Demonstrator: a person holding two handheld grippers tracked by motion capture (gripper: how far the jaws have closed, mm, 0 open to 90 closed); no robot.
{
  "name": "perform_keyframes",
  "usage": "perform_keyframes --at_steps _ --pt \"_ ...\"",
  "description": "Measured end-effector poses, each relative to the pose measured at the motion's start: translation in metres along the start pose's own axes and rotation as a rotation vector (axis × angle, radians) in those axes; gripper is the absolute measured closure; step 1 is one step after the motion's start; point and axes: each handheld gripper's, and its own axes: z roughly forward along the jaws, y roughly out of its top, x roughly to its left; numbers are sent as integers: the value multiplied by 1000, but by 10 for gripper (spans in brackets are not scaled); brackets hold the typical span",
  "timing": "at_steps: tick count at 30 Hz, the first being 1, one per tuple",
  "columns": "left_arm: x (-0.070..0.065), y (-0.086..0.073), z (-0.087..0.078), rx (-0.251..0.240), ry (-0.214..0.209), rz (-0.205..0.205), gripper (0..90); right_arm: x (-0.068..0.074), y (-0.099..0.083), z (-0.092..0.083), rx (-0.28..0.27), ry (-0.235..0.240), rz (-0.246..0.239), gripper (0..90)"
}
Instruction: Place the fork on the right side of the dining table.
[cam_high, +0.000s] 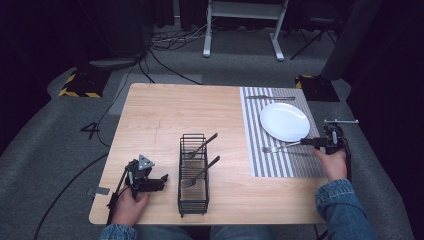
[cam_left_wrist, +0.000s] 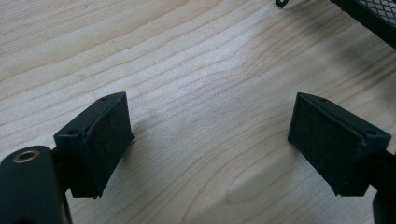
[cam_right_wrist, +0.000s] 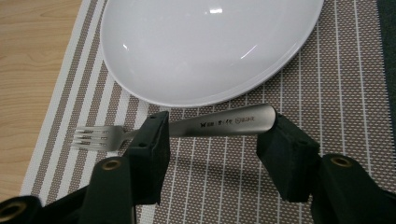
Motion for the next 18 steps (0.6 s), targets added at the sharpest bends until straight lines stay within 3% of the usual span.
perform_keyframes --at_steps 9,18 --pt "0 0 0 0 0 0 134 -9 0 -2 -6 -58 26 433" --pt "0 0 0 0 0 -1 134 -10 -2 -18 -57 -51 1 430"
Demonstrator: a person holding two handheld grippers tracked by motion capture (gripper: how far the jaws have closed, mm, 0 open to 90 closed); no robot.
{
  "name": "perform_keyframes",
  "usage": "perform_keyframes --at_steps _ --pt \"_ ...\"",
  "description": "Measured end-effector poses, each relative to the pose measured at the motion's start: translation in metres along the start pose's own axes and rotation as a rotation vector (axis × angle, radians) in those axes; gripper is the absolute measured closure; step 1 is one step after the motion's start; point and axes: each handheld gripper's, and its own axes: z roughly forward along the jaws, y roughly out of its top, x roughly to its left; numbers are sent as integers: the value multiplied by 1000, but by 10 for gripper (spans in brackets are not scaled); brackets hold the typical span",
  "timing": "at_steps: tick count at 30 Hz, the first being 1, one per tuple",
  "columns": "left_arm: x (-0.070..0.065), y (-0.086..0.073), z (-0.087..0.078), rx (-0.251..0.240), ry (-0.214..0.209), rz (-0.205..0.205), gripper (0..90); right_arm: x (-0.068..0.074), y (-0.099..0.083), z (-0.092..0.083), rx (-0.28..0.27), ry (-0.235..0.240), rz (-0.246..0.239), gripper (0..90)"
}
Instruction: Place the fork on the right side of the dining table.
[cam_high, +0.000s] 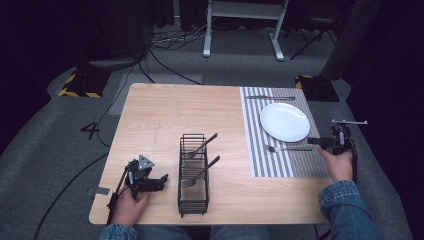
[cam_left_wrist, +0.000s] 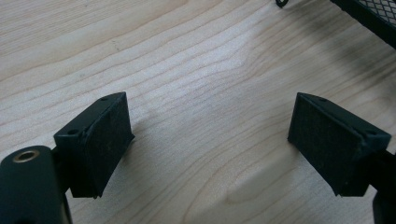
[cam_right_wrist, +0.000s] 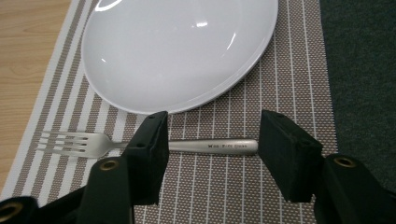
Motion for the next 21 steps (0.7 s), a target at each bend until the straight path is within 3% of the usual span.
perform_keyframes --at_steps 7,21 --pt "0 0 0 0 0 0 134 14 1 -21 -50 32 -60 423" --pt "0 0 0 0 0 0 134 70 -3 -62 -134 151 -214 404"
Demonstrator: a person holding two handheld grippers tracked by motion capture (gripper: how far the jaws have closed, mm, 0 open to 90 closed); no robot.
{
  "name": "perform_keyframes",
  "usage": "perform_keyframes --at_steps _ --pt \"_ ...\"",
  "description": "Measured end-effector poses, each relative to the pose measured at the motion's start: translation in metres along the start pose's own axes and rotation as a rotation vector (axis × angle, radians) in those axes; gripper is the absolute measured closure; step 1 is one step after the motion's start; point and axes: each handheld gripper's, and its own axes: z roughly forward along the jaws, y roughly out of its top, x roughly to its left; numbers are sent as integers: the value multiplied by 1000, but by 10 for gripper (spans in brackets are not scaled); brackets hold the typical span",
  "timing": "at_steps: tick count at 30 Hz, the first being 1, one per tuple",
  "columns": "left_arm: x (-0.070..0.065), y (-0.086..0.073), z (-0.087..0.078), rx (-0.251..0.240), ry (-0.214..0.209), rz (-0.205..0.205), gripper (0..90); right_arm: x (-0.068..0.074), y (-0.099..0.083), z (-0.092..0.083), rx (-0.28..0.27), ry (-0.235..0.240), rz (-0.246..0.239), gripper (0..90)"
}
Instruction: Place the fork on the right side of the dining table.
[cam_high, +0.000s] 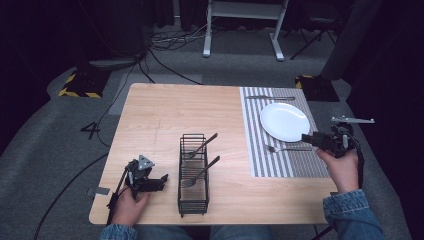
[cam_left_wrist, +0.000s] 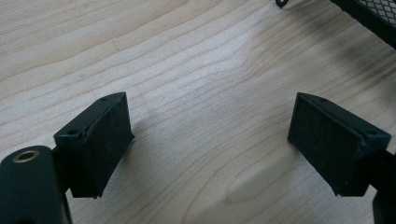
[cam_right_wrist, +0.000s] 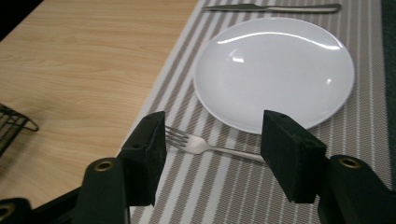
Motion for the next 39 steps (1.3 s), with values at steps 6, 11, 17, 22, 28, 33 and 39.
perform_keyframes --at_steps 6,11,17,22,28,33,39 --pt "0 0 0 0 0 0 134 23 1 -2 4 105 -35 389" --pt "0 0 0 0 0 0 134 41 1 -2 6 135 -75 386" --pt "0 0 0 0 0 0 134 62 -3 4 21 165 -121 384" --pt "0 0 0 0 0 0 134 79 -8 9 41 205 -148 387" --pt "0 0 0 0 0 0 134 98 -16 14 57 249 -175 383" --pt "0 0 0 0 0 0 134 116 -25 19 92 252 -216 379" --pt "0 0 0 0 0 0 134 137 -42 30 146 252 -258 375"
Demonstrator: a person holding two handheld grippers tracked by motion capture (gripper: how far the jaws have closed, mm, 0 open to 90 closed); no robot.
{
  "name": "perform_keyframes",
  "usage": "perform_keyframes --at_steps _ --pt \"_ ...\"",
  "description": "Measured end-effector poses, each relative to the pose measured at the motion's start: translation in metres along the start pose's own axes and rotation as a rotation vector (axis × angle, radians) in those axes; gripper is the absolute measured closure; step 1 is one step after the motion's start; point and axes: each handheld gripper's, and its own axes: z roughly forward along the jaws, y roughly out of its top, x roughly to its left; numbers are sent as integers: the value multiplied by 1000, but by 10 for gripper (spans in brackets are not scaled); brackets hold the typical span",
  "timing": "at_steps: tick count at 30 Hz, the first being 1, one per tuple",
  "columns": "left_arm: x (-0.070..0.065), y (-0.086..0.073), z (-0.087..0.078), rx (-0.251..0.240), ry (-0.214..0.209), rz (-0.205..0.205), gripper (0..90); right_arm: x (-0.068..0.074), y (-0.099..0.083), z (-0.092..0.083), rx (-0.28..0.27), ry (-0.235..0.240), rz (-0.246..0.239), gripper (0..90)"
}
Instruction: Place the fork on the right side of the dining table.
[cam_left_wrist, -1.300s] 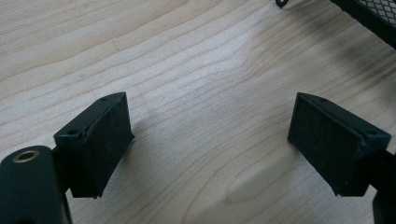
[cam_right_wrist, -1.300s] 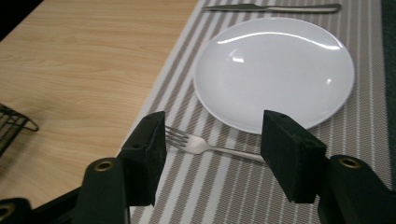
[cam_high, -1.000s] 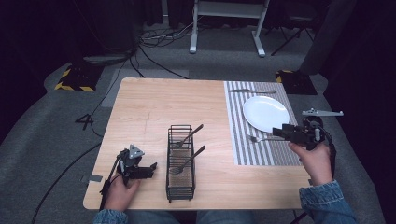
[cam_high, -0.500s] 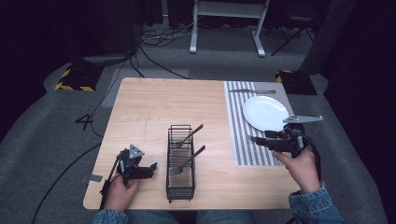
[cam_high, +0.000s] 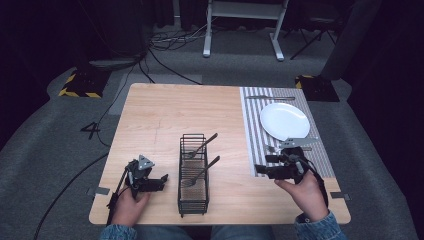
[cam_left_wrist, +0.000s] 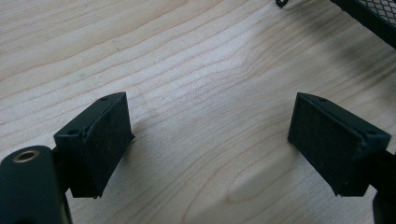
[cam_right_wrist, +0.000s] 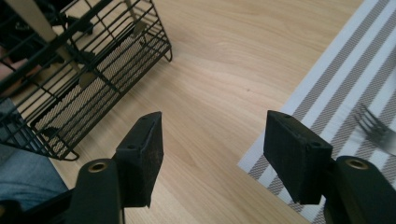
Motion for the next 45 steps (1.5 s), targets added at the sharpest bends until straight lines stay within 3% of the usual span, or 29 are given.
perform_keyframes --at_steps 4,15,21,26,30,31,34,38,41,45 --pt "0 0 0 0 0 0 134 11 -7 12 5 6 -19 371" --pt "0 0 0 0 0 0 134 26 -25 44 3 -11 -68 376" --pt "0 0 0 0 0 0 134 29 -39 67 5 0 -78 389" --pt "0 0 0 0 0 0 134 31 -49 85 -15 -19 -132 402" --pt "0 0 0 0 0 0 134 28 -54 95 -29 -31 -125 402" --pt "0 0 0 0 0 0 134 29 -55 97 -33 -45 -117 402" --pt "0 0 0 0 0 0 134 31 -57 103 -45 -86 -170 401" --pt "0 0 0 0 0 0 134 37 -66 114 -85 -185 -225 353" --pt "0 0 0 0 0 0 134 37 -66 114 -87 -172 -241 336" --pt "0 0 0 0 0 0 134 30 -62 118 -43 -96 -192 182"
